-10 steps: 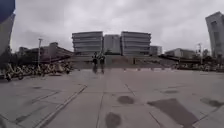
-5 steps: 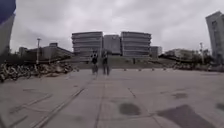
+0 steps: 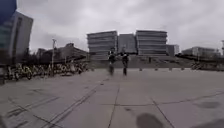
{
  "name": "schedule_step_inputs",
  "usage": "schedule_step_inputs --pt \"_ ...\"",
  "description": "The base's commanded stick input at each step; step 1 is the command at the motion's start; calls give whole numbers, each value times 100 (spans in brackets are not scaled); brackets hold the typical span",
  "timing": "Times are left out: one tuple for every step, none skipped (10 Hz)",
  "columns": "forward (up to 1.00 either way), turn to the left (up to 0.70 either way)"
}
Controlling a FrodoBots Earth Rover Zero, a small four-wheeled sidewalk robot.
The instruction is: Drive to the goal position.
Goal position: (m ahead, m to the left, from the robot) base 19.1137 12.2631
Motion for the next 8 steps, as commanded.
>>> schedule_step_inputs --pt "70 2" --pt "70 2" --pt "70 2" --pt "70 2" --pt "70 2" --pt "70 2" --pt "70 2" --pt "70 2"
